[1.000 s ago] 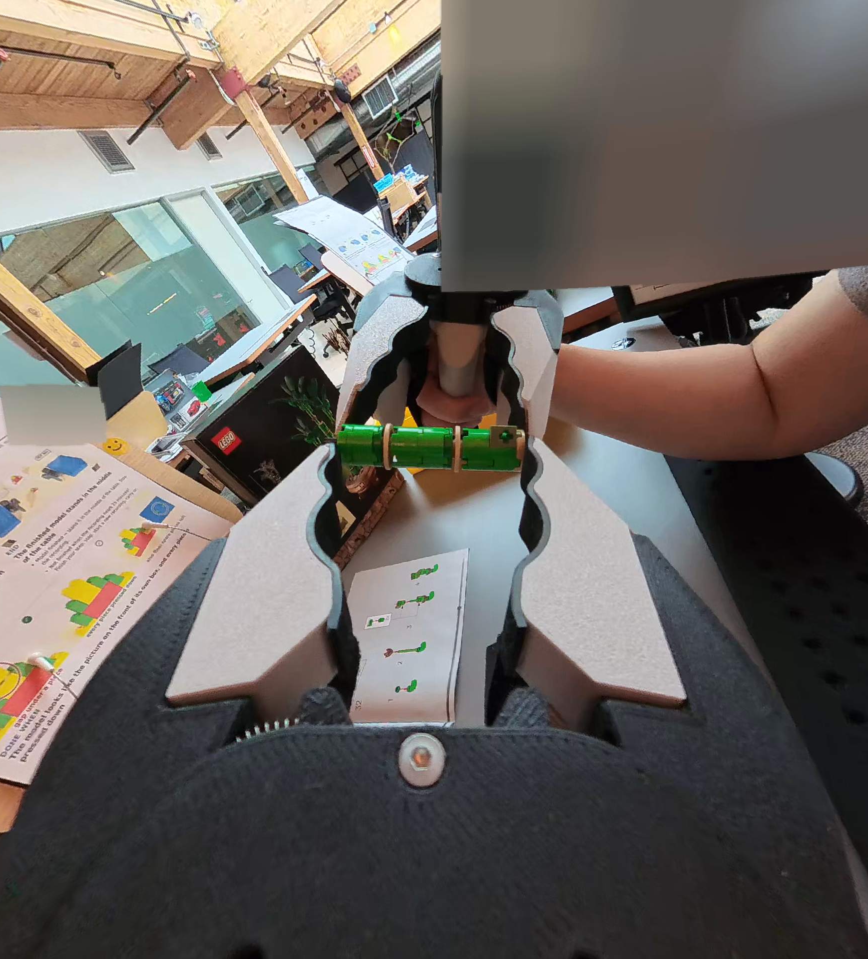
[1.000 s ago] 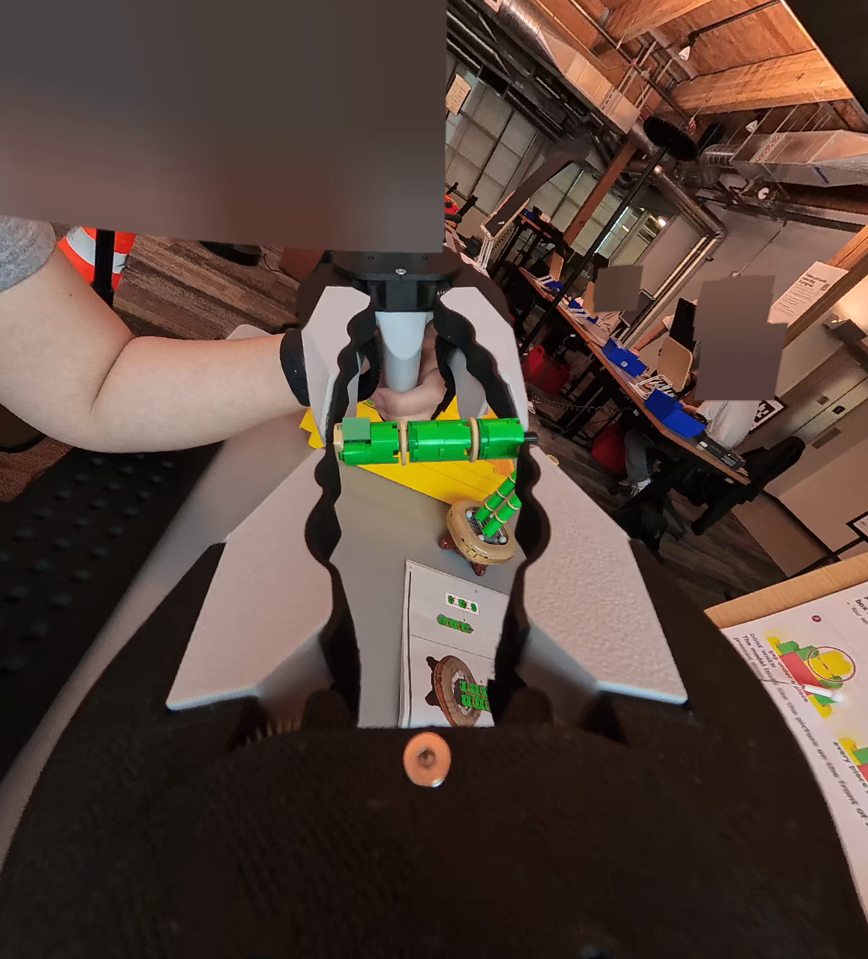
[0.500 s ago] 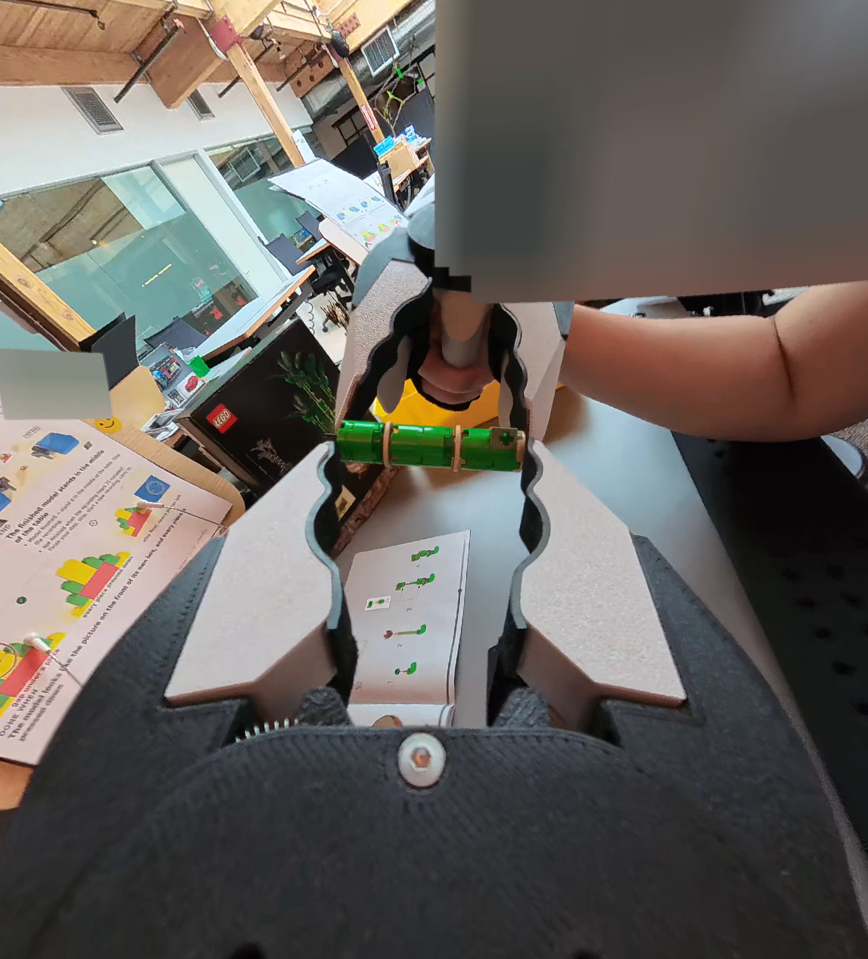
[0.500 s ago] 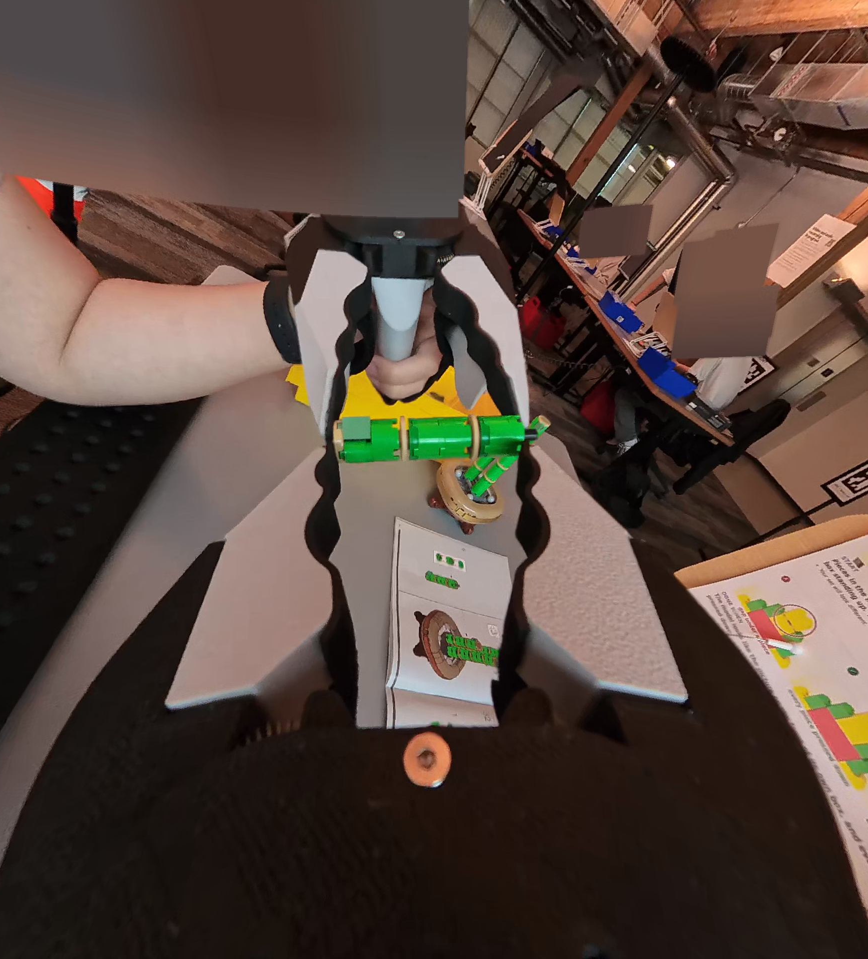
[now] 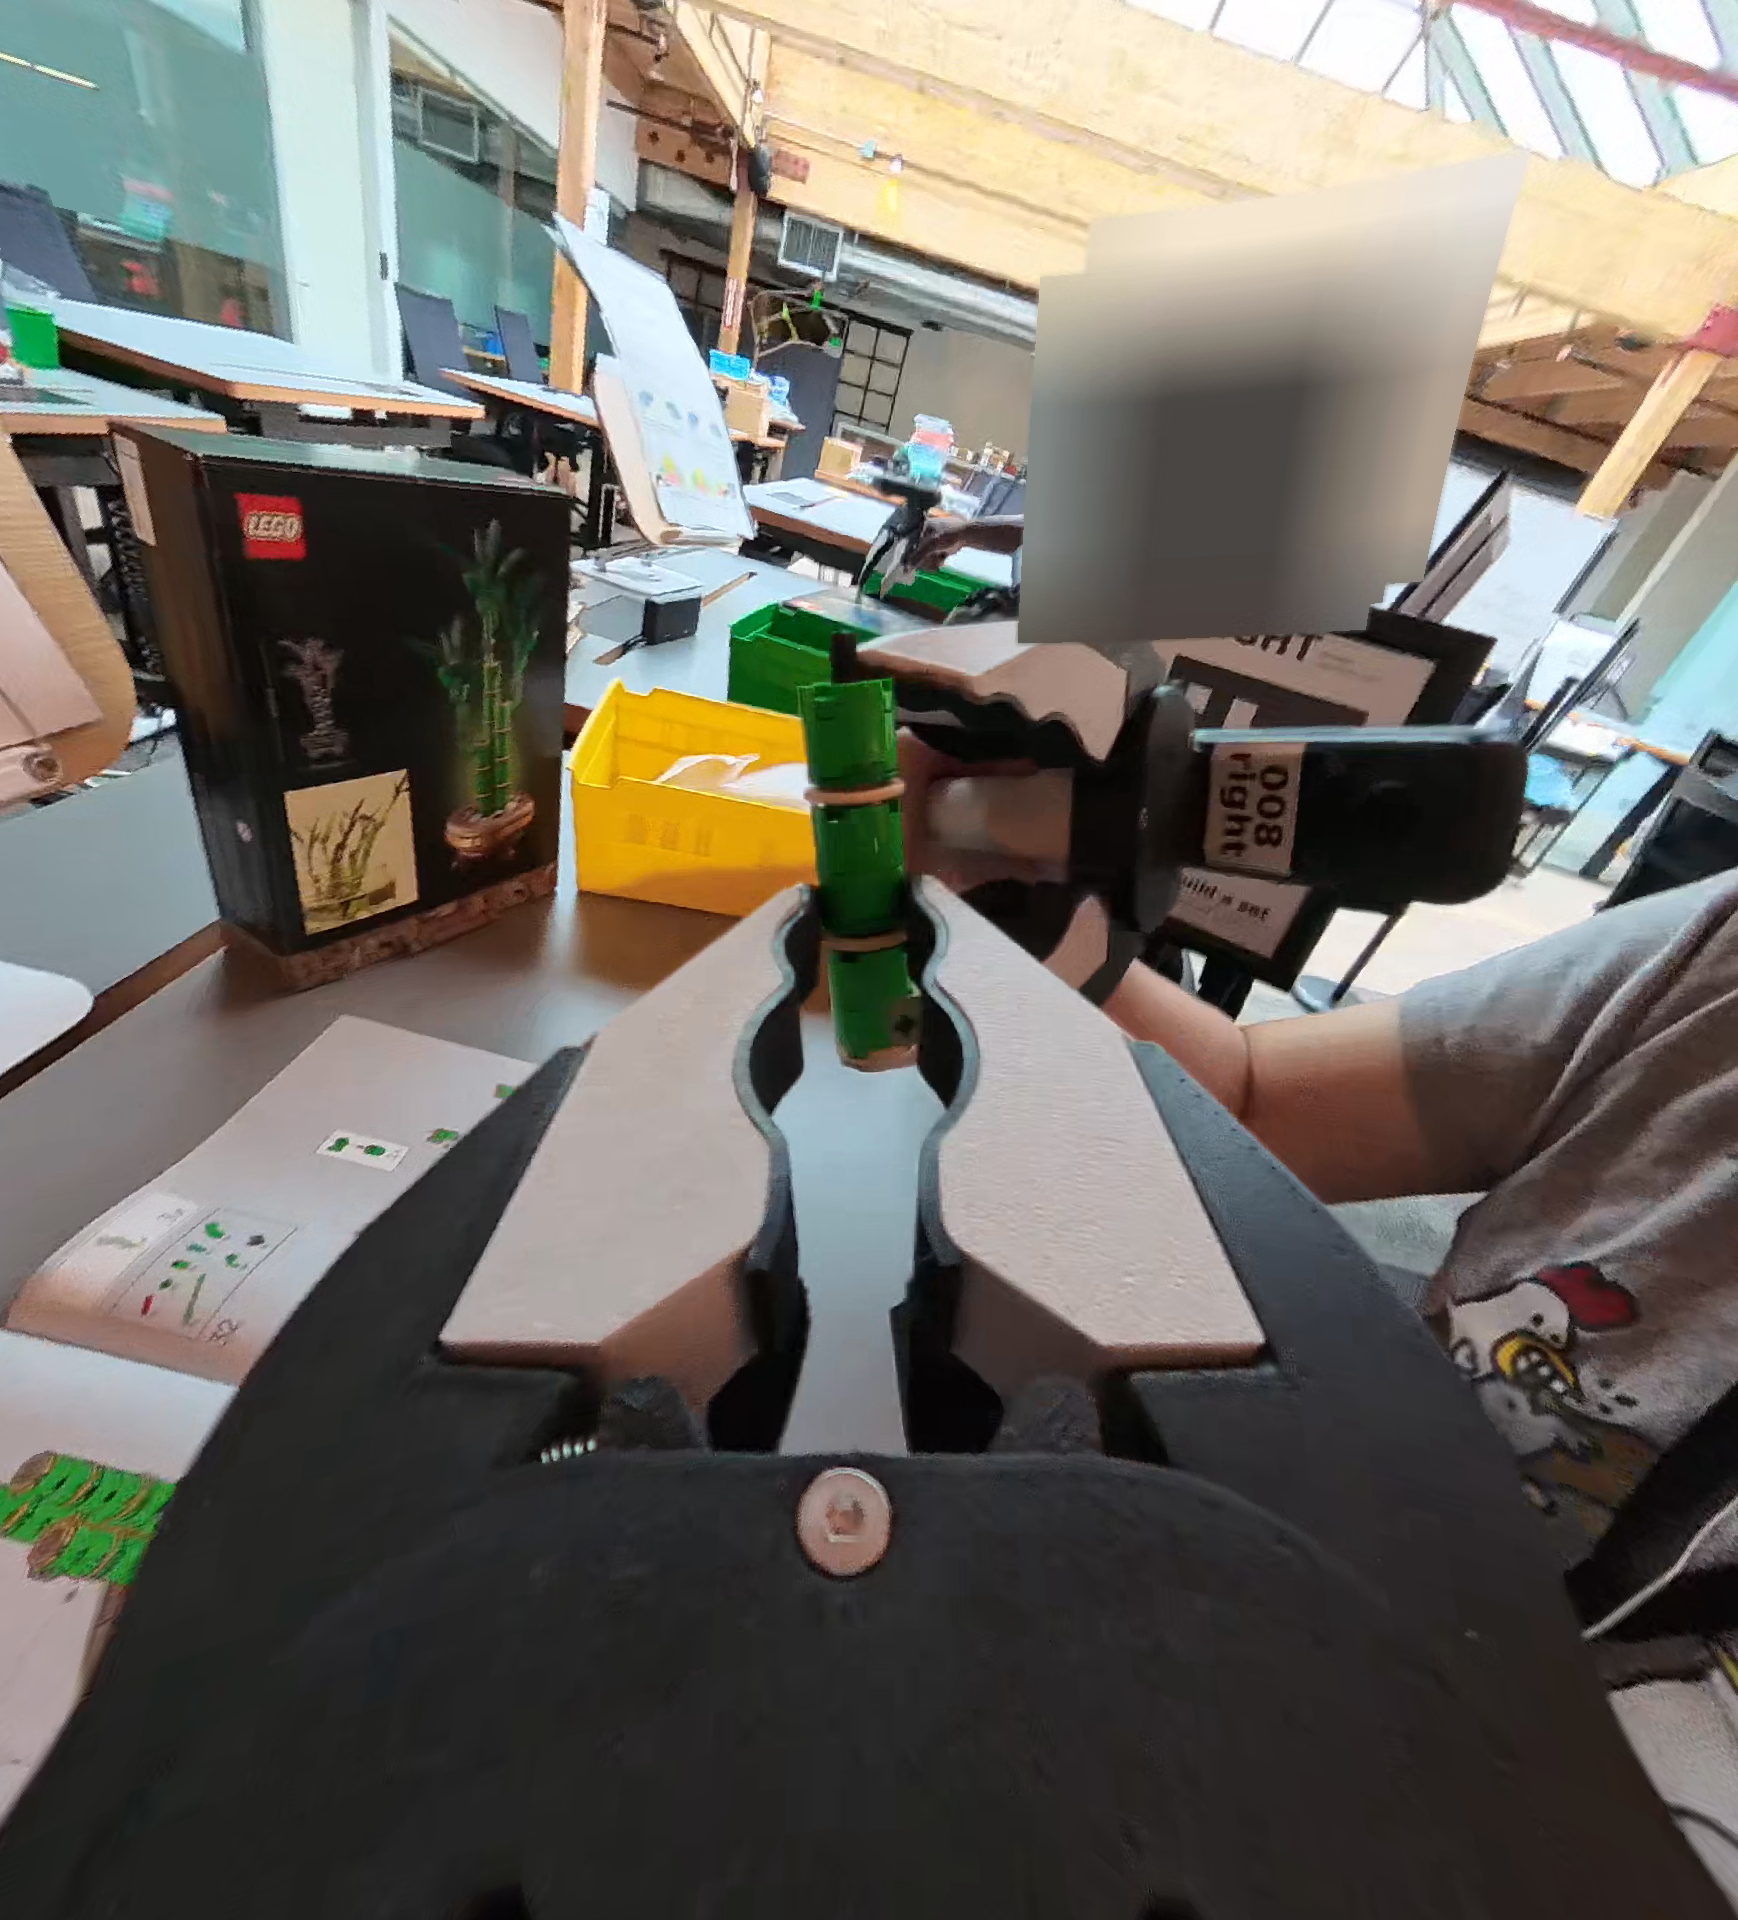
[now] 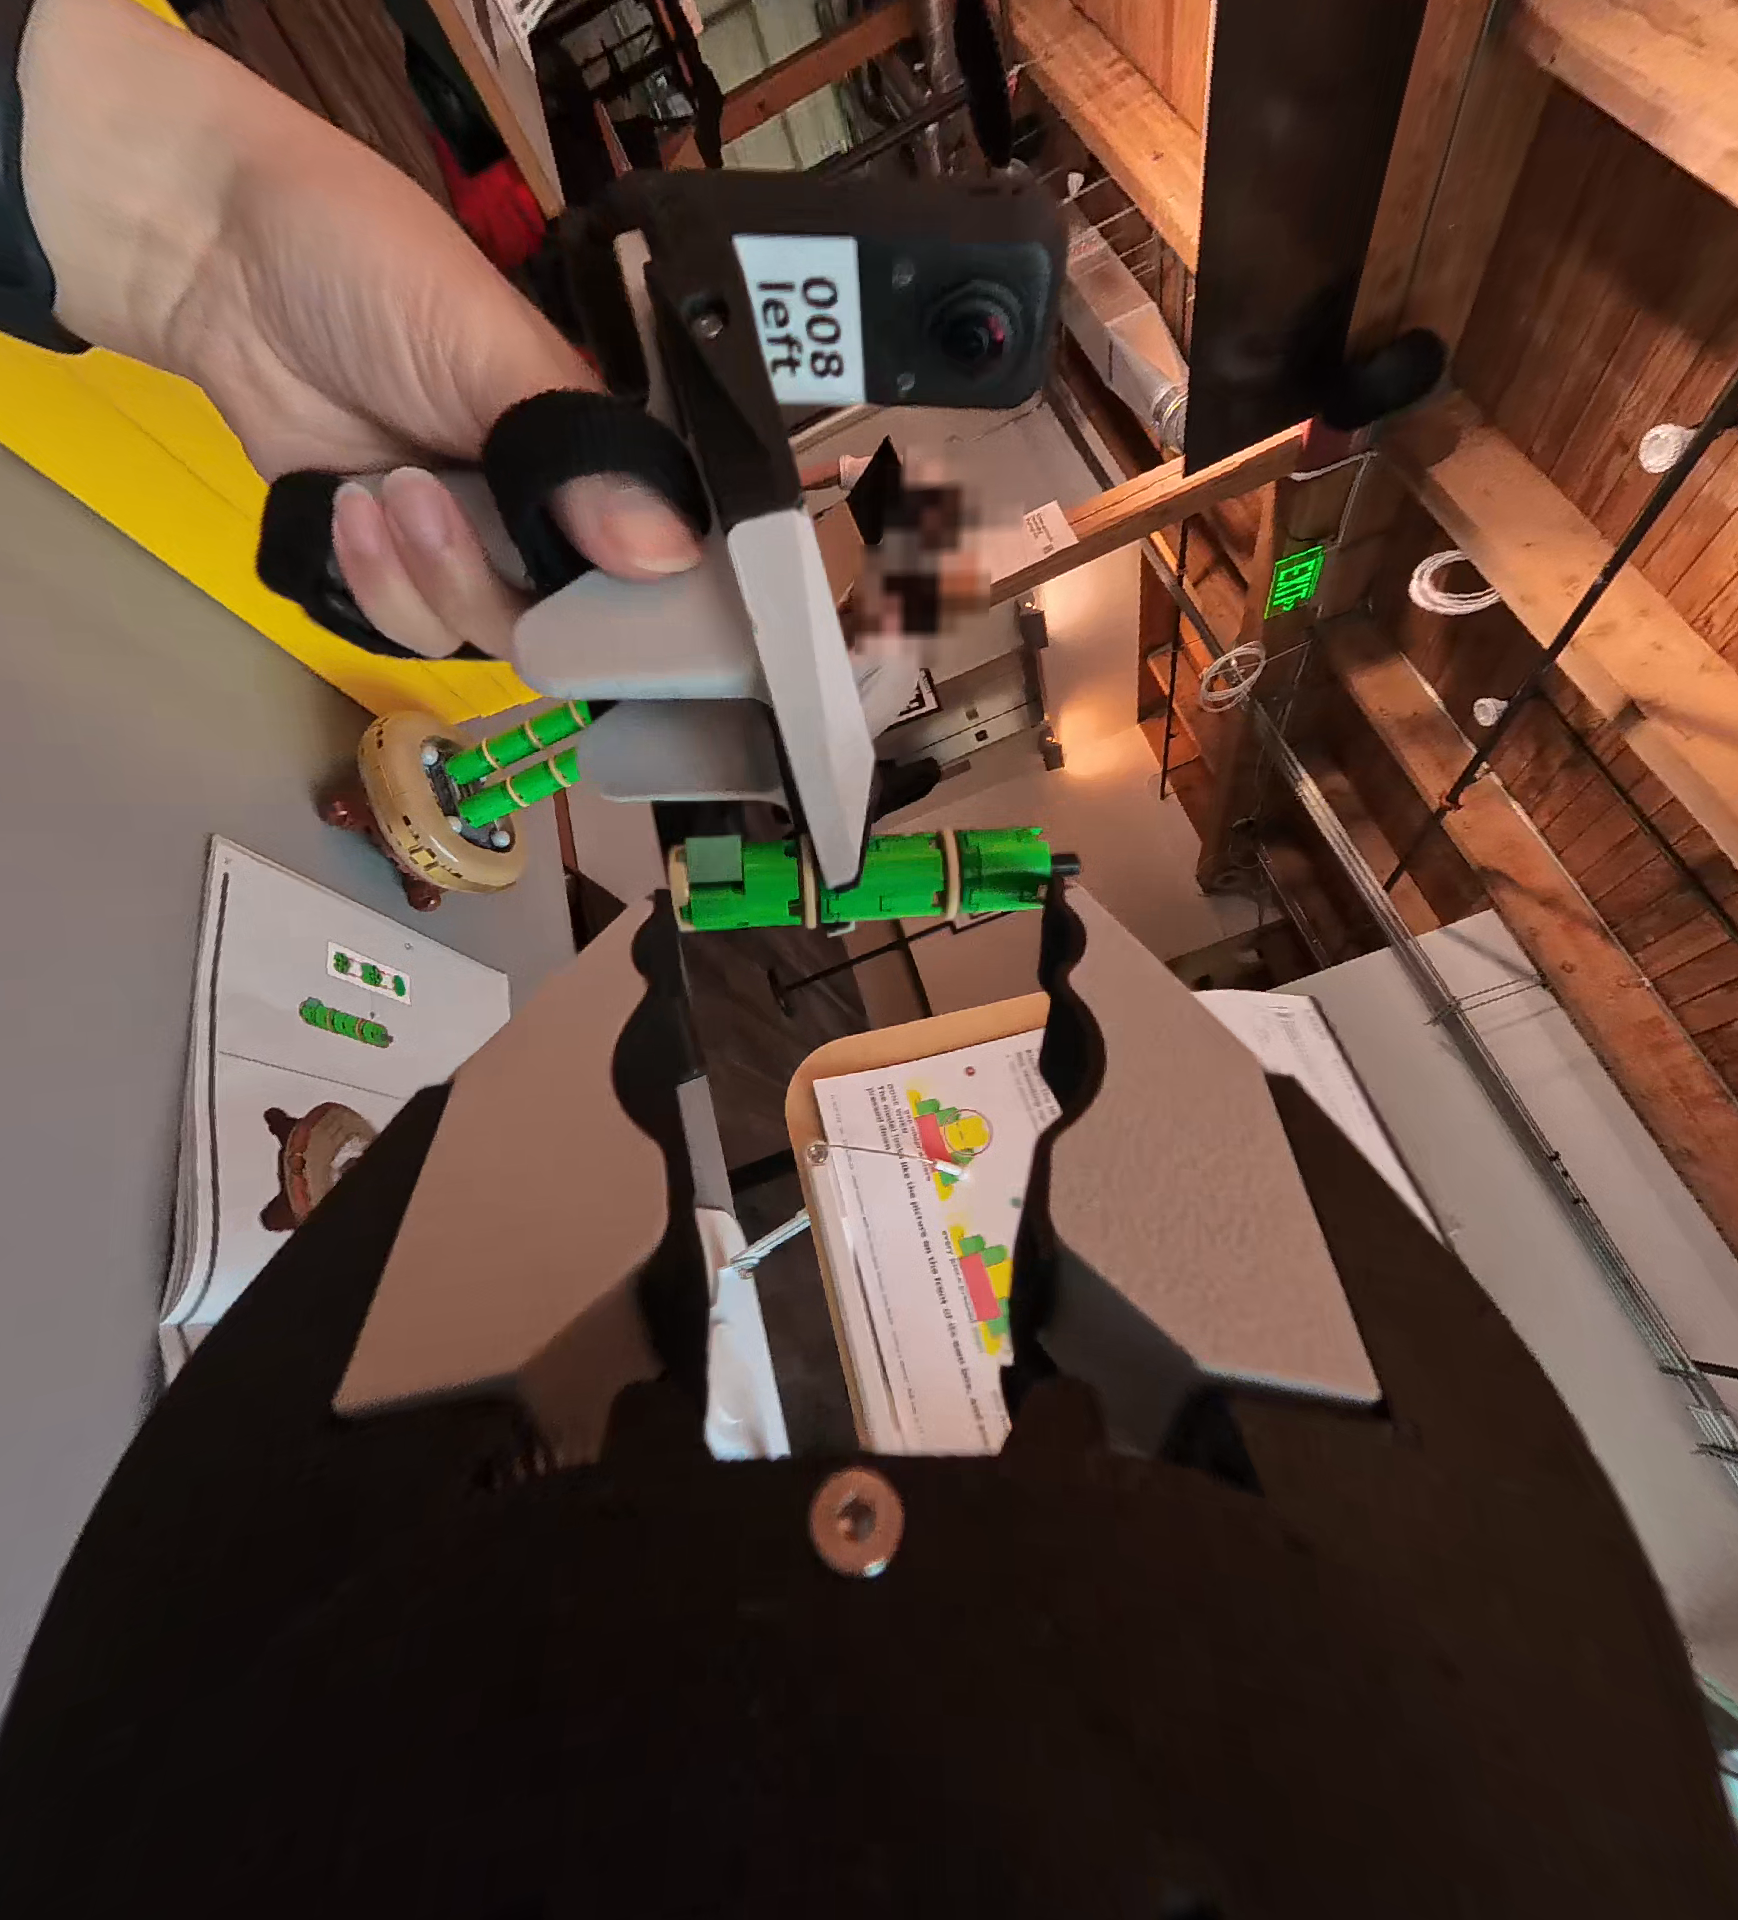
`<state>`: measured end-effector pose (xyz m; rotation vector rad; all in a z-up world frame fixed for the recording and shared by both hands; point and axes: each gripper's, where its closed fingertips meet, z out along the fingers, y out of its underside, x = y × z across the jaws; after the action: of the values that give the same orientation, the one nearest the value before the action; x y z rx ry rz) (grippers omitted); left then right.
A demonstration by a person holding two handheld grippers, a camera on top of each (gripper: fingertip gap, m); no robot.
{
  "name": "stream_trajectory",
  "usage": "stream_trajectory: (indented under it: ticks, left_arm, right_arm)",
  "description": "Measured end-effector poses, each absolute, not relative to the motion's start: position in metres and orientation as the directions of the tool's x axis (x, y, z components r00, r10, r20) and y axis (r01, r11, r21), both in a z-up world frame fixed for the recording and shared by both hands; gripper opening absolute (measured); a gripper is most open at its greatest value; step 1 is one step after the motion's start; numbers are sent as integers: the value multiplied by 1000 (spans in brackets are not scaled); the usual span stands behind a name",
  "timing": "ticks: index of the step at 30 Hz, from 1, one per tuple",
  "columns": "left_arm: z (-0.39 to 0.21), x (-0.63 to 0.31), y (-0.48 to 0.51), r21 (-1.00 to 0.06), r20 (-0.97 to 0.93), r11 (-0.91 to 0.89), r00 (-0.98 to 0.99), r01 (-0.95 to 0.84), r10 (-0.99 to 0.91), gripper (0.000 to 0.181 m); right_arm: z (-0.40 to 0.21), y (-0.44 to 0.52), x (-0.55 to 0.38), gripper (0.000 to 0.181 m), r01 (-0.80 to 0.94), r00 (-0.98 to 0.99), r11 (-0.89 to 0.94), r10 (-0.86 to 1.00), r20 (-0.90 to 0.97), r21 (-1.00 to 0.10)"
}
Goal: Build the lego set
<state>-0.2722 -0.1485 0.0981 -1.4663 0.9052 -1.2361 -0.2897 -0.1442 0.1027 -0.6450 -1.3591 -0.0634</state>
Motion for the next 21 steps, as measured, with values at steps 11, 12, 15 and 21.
stream_trajectory:
  ticks: [11, 12, 15, 21]
  left_arm:
    - [56, -281, -123, -980, 5, -77, 360, -185, -933, 14]
    - [54, -279, -123, -979, 12, -84, 355, -188, -935, 14]
    - [51, -277, -123, -976, 10, -86, 351, -201, -936, 14]
    - [52, -274, -126, -976, 1, -76, 340, -206, -940, 14]
  right_arm:
    - [126, -127, -263, 14, -168, 63, 2, 998, -9, -986]
    - [125, -122, -262, 15, -185, 54, -46, 997, -57, -982]
    - [113, -113, -263, 19, -134, 87, -57, 994, -69, -989]
    - [97, -113, -276, 9, -71, 74, -91, 993, -96, -993]
